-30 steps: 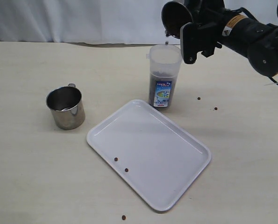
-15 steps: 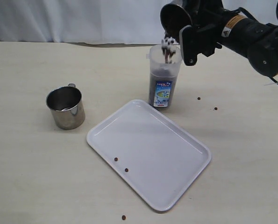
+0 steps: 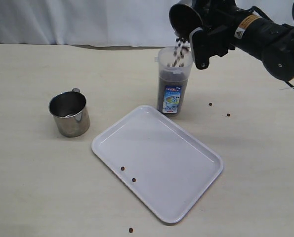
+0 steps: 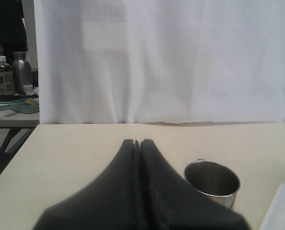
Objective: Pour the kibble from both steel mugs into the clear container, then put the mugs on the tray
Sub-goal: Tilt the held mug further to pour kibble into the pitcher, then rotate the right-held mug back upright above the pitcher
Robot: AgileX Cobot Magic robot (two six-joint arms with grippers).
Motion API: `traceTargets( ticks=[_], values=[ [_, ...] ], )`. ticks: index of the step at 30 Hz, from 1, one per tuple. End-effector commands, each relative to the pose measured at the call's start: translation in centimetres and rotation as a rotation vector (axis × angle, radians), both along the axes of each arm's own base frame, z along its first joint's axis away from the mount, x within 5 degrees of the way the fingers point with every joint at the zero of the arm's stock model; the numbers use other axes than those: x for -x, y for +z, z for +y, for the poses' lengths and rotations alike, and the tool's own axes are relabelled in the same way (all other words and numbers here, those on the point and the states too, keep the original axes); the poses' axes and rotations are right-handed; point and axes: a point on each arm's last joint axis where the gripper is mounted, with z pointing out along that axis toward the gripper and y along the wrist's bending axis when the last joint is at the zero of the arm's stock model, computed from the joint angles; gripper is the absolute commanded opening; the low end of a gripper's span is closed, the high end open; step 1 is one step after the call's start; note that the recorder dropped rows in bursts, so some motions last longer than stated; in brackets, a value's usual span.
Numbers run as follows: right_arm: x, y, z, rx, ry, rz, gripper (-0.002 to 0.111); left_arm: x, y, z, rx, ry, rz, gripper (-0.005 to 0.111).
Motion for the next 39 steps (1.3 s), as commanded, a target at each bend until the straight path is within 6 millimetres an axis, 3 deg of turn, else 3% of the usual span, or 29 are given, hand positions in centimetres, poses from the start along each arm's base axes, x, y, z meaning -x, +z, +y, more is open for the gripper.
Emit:
traceTargets(
  ticks=[1, 39],
  values=[
    [-0.03, 0.65, 0.19, -0.013, 0.013, -0.043, 0.005, 0.01, 0.01, -0.02, -0.002, -0.006, -0.011, 0.000],
    [0.28, 1.01, 0.63, 0.111, 0.084, -0.181, 0.005, 0.01, 0.00, -0.03, -0.002, -0.006, -0.009, 0.000]
  ],
)
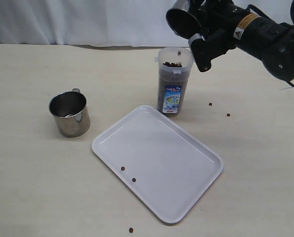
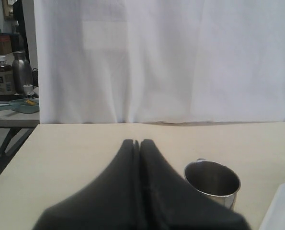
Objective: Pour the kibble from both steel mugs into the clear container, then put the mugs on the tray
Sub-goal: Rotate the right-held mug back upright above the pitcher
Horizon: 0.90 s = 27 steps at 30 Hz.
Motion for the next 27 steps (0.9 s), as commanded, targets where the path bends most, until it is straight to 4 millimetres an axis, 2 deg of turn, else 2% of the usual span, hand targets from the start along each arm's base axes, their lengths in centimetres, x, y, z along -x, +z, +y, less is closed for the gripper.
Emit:
traceTargets(
  ticks=[1, 16, 27],
  values=[
    [0.07, 0.77, 0.29, -0.015, 0.028, -0.058, 0.005, 0.01, 0.02, -0.02, -0.002, -0.005, -0.011, 0.000],
    [0.23, 0.57, 0.47, 0.081, 0.062, -0.108, 0.005, 0.01, 0.02, -0.02, -0.002, -0.005, -0.011, 0.000],
    [0.27, 0.66, 0.52, 0.052, 0.066, -0.098, 0.005, 0.01, 0.02, -0.02, -0.002, -0.005, -0.011, 0.000]
  ],
)
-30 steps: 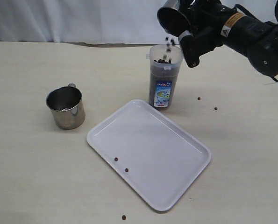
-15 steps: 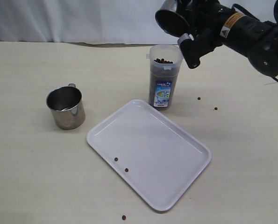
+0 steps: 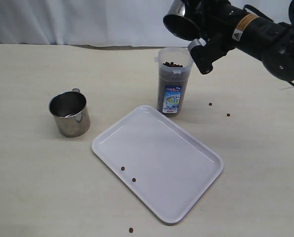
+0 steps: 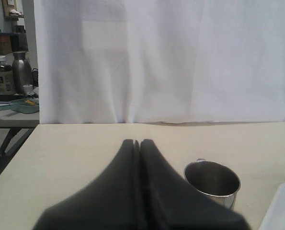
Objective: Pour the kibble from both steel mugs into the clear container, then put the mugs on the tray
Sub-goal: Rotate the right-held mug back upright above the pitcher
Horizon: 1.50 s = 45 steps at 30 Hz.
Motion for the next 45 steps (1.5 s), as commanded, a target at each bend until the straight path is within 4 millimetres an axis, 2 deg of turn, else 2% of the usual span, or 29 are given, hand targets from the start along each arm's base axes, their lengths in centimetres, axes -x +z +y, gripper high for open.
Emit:
traceTargets(
  ticks=[1, 6, 16, 21, 29, 39, 45],
  values=[
    [0.0, 0.6, 0.2, -0.054, 0.014, -0.007, 0.005, 0.0, 0.0, 0.0, -0.002, -0.005, -0.011, 0.000],
    [0.1, 0.6, 0.3, -0.054, 0.021, -0.008, 0.005, 0.0, 0.0, 0.0, -0.002, -0.005, -0.011, 0.000],
    [0.6, 0.6, 1.3, 0.053, 0.086, -0.083, 0.005, 0.0, 0.0, 0.0, -0.002, -0.006, -0.007, 0.000],
    [0.1, 1.0, 1.3, 0.105, 0.067, -0.101, 0.005, 0.0, 0.0, 0.0, -0.002, -0.006, -0.007, 0.000],
    [0.1, 0.6, 1.2, 0.221, 0.070, -0.131, 0.005, 0.0, 0.0, 0.0, -0.002, -0.006, -0.007, 0.000],
    [0.4, 0.6, 1.5, 0.273, 0.119, -0.185, 0.005, 0.0, 0.0, 0.0, -0.002, -0.006, -0.007, 0.000],
    [1.2, 0.5, 3.1, 0.283, 0.165, -0.188, 0.005, 0.0, 0.0, 0.0, -0.002, -0.006, -0.007, 0.000]
  ],
)
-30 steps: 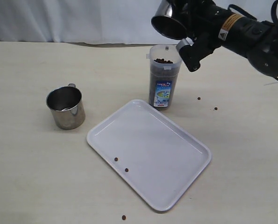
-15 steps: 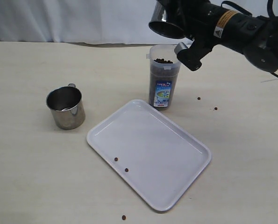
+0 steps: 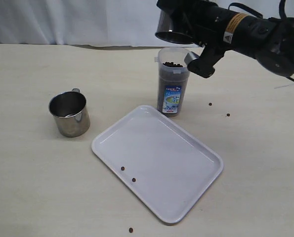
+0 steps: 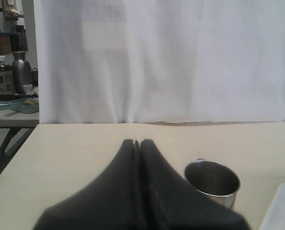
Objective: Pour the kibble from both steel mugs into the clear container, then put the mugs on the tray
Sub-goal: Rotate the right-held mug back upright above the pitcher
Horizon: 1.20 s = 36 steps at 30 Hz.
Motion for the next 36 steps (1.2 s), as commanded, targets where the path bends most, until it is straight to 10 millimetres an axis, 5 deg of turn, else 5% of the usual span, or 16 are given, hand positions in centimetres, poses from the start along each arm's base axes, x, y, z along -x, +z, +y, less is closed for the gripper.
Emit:
traceTargets(
  ticks=[1, 36],
  values=[
    [0.64, 0.57, 1.50, 0.006, 0.050, -0.029, 0.005, 0.01, -0.03, -0.03, -0.002, -0.006, -0.007, 0.000],
    [-0.31, 0.42, 0.76, 0.154, -0.050, -0.019, 0.005, 0.01, -0.06, -0.03, -0.002, -0.007, -0.002, 0.000]
  ],
)
